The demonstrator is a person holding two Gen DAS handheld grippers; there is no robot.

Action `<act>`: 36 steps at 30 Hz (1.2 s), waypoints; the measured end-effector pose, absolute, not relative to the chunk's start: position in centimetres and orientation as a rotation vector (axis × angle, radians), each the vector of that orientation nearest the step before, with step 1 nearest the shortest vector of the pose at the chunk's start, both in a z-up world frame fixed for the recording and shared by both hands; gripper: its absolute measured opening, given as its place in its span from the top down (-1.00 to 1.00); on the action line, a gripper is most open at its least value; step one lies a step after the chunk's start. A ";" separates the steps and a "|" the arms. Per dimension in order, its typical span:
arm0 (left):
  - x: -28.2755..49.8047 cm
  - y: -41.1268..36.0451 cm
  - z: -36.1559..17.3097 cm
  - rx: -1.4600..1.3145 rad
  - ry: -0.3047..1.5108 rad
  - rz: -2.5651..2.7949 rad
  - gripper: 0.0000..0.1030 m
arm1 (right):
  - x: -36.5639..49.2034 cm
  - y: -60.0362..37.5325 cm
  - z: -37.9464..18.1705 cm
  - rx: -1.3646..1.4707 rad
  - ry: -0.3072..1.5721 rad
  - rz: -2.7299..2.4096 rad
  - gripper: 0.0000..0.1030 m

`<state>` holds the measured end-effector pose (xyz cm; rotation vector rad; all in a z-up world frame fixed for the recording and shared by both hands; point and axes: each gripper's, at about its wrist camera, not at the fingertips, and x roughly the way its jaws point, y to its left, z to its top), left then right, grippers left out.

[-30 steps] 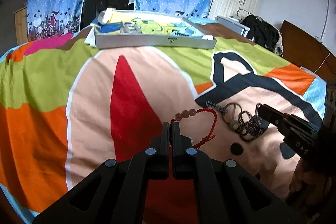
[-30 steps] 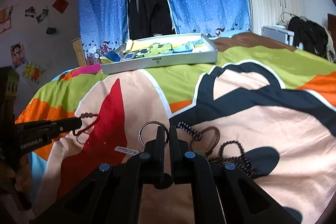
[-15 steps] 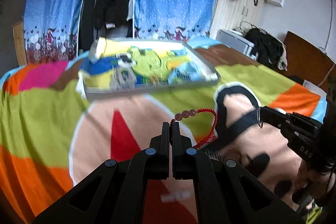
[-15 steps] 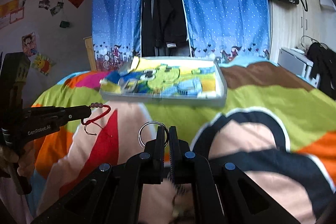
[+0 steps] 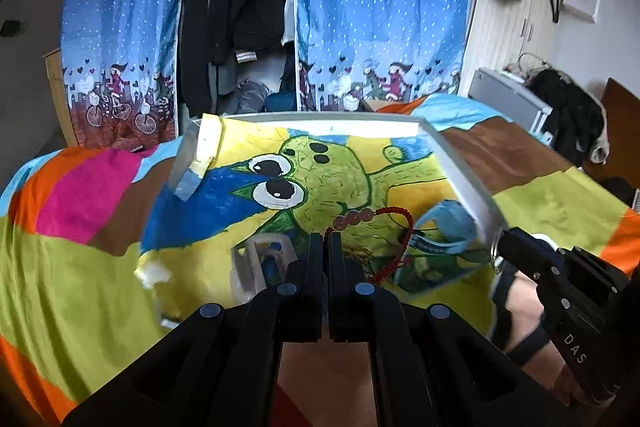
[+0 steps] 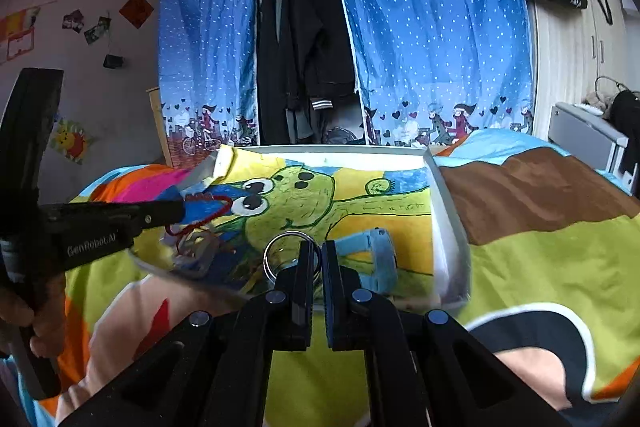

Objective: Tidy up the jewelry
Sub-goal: 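Carry the key ring and red bracelet into the white tray and open both tools, then move both tools back over the remaining jewelry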

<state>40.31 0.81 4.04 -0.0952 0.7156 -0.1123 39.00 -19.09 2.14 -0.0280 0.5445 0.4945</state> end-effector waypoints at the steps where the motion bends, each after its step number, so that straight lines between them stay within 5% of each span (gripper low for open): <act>1: 41.0 0.8 3.5 -0.096 0.729 -0.113 1.00 | 39.7 -19.0 1.6 -0.020 0.553 0.492 0.91; 19: 44.6 0.3 -1.1 -0.144 0.850 -0.132 0.99 | 42.0 -19.2 -2.3 -0.016 0.607 0.466 0.90; 23: 44.2 0.4 -0.7 -0.162 0.860 -0.115 0.91 | 41.7 -19.3 -1.9 -0.023 0.607 0.457 0.66; 24: 44.0 0.4 -0.5 -0.160 0.859 -0.113 0.86 | 41.4 -19.5 -1.7 -0.022 0.603 0.455 0.58; 26: 43.6 0.5 -0.1 -0.164 0.848 -0.123 0.31 | 41.1 -19.8 -1.3 -0.017 0.598 0.452 0.53; 28: 42.8 0.5 0.4 -0.180 0.821 -0.127 -0.01 | 40.5 -20.2 -0.8 -0.019 0.592 0.446 0.50; 31: 41.5 0.6 1.6 -0.202 0.780 -0.129 -0.05 | 39.4 -21.2 0.1 -0.012 0.577 0.428 0.22; 33: 40.6 0.6 2.4 -0.208 0.768 -0.115 -0.11 | 38.4 -21.9 0.9 0.005 0.566 0.406 -0.14; 36: 38.4 0.8 3.6 -0.225 0.719 -0.092 -0.56 | 36.8 -23.1 2.2 0.070 0.550 0.398 -0.54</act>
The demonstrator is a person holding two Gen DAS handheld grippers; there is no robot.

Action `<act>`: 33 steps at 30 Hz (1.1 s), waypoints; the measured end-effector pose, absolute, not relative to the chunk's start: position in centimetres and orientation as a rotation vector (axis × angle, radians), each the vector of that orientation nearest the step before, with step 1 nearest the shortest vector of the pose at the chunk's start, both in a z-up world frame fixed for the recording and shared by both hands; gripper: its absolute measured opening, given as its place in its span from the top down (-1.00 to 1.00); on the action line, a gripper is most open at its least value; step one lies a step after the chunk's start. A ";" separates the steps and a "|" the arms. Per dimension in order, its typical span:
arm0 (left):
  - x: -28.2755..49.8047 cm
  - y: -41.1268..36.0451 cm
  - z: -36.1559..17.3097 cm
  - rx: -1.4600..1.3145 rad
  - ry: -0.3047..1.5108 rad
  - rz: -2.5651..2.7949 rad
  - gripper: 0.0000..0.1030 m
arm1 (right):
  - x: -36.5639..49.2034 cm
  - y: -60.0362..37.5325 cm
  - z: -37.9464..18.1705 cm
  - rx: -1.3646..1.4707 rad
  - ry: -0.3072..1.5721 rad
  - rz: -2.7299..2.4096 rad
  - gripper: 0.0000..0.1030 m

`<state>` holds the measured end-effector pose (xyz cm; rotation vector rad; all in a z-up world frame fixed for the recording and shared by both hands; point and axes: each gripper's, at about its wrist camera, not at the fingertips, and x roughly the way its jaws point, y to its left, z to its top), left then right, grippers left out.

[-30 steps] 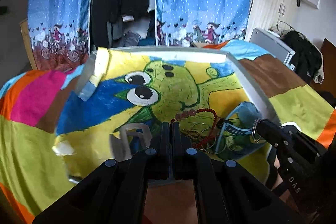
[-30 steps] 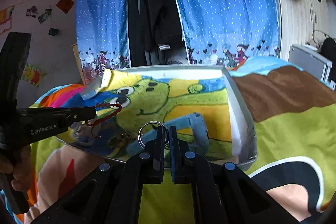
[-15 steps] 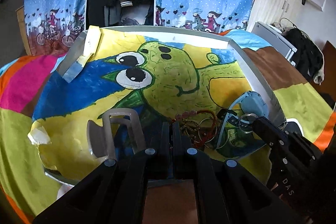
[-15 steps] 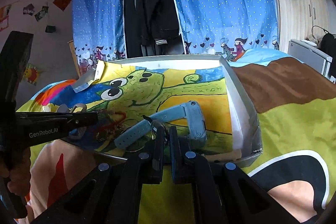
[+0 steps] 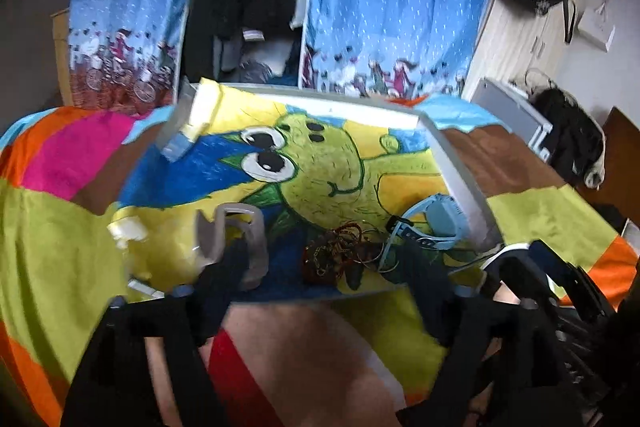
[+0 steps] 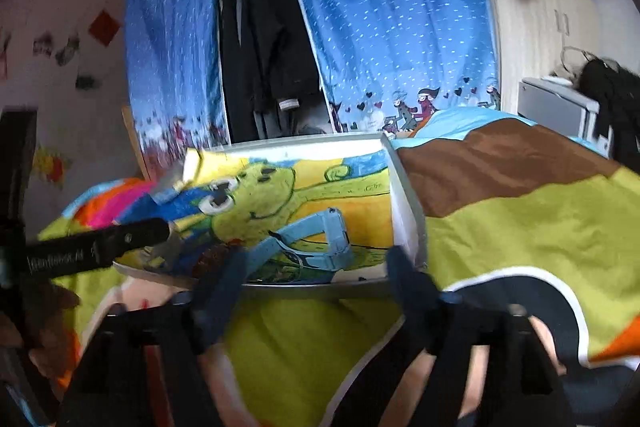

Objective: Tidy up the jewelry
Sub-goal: 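Move both tools back over the remaining jewelry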

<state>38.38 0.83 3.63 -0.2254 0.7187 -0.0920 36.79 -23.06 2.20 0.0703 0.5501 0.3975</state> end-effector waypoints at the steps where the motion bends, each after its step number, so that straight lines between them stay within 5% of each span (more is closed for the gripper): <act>1: 37.7 0.9 4.1 -0.229 0.701 -0.085 -0.60 | 36.1 -23.4 2.8 0.087 0.541 0.399 -0.57; 7: 32.2 1.5 7.2 -0.236 0.634 -0.076 -0.65 | 31.6 -23.8 5.9 0.087 0.485 0.411 -1.00; 10: 29.1 2.0 8.4 -0.257 0.596 -0.080 -0.84 | 29.2 -23.9 7.0 0.080 0.484 0.427 -1.00; 33: 11.6 1.1 8.9 -0.229 0.559 -0.173 -0.88 | 11.9 -27.0 7.9 0.041 0.424 0.469 -1.00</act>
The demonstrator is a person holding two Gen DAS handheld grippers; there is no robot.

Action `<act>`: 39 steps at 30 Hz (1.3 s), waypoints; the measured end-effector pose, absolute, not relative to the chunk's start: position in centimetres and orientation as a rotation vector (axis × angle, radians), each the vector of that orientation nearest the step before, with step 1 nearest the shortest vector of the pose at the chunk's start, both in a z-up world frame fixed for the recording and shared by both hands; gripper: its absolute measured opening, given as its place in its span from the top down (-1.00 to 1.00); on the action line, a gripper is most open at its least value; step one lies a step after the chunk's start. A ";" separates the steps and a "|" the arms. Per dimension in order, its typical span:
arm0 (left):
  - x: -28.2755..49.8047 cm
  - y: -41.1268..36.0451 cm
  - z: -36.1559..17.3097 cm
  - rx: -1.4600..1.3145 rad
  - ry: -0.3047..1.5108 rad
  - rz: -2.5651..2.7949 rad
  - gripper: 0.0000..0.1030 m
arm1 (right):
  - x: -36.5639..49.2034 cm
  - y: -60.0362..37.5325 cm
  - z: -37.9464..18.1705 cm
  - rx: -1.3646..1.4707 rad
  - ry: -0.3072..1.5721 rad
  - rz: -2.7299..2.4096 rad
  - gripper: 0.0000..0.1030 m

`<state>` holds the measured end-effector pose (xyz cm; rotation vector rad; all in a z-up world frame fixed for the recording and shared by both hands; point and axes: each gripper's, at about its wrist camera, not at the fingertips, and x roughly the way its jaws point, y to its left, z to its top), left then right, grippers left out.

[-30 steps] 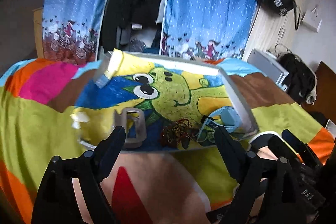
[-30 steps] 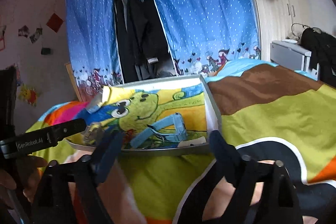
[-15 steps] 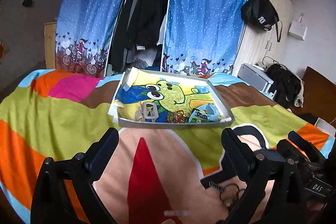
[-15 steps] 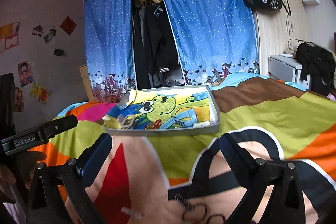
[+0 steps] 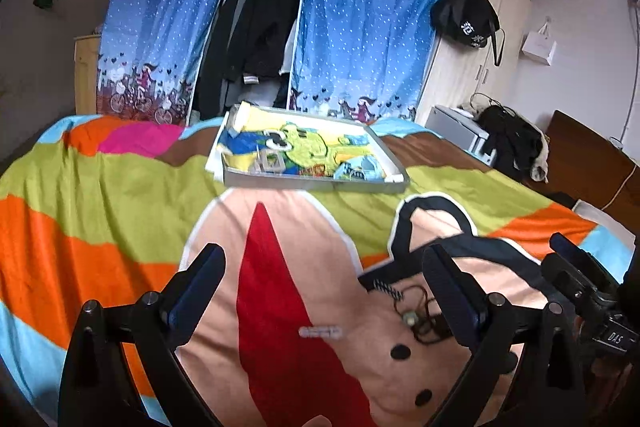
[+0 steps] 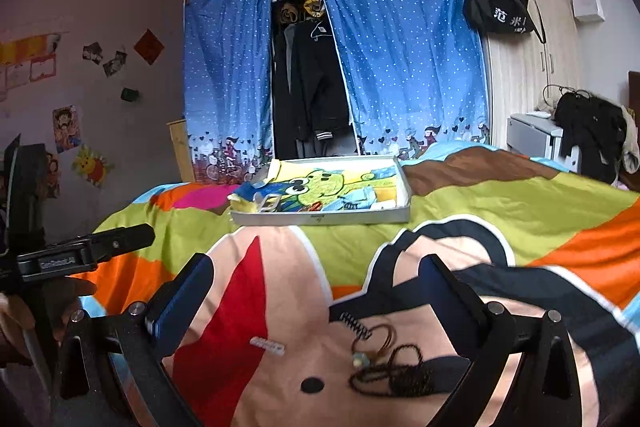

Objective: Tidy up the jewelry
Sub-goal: 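Move both tools back over the remaining jewelry, then grasp the white plastic hair clip with the left tool while the right tool approaches the black bead necklace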

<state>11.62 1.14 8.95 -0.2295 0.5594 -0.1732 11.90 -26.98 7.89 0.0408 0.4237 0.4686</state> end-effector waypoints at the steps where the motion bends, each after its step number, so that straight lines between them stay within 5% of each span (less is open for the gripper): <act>1: 11.4 1.2 8.7 -0.232 0.564 -0.176 -0.88 | 11.5 -27.1 7.6 0.043 0.426 0.469 -1.00; 39: 16.6 -0.7 -6.9 -0.112 0.963 -0.283 -0.87 | 11.5 -29.9 -7.4 0.116 0.834 0.247 -1.00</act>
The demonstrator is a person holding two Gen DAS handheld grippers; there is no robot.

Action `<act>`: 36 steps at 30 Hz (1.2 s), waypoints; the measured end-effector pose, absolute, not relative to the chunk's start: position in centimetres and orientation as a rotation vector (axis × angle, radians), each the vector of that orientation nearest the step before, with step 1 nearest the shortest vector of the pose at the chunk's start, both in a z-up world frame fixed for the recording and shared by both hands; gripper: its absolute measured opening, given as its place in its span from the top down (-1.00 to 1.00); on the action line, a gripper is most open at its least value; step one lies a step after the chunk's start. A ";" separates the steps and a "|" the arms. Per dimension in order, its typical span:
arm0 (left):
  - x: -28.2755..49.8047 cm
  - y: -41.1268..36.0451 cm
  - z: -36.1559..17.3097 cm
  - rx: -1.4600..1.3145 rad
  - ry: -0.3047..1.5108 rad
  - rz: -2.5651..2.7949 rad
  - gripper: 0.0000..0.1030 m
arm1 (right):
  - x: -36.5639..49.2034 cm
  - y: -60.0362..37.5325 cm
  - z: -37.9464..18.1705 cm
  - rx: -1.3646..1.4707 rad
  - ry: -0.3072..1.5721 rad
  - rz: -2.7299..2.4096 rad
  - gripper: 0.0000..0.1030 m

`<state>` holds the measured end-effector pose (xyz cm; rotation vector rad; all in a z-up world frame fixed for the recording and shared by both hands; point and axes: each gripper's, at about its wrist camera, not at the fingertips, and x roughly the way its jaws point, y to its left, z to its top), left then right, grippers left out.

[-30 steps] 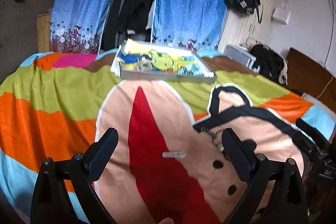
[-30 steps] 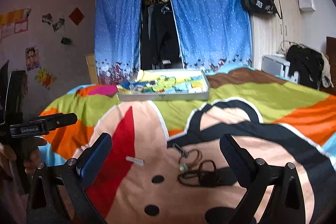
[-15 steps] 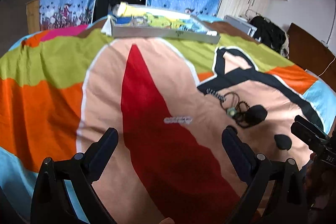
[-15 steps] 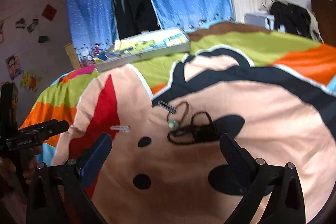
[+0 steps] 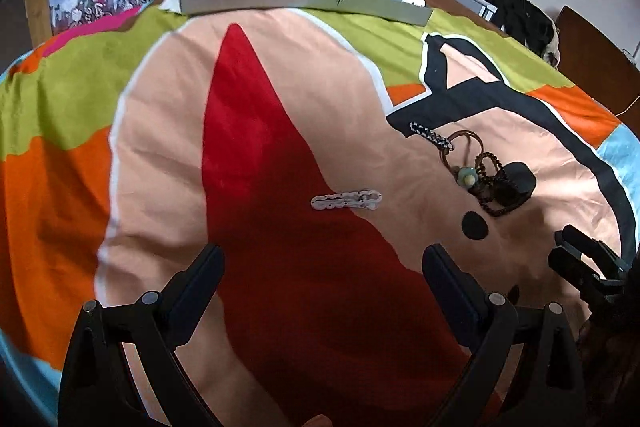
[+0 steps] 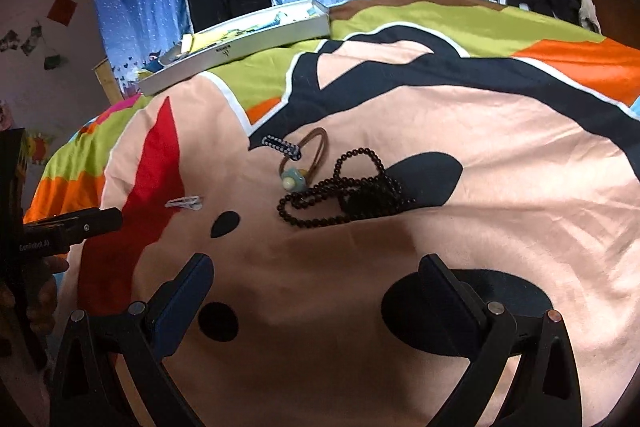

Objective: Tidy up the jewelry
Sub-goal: 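Grasp the white plastic hair clip with the left tool while the right tool approaches the black bead necklace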

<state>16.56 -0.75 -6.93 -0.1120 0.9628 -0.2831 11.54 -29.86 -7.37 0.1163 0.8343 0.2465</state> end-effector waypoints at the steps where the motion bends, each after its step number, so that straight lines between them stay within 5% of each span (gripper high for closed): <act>1: 16.8 -0.8 -7.0 -0.110 0.964 -0.286 -0.88 | 11.7 -29.9 -7.5 0.116 0.837 0.246 -1.00; 36: 22.3 -1.5 -11.4 -0.185 1.071 -0.435 -0.87 | 21.6 -30.4 -10.6 0.099 0.956 0.266 -1.00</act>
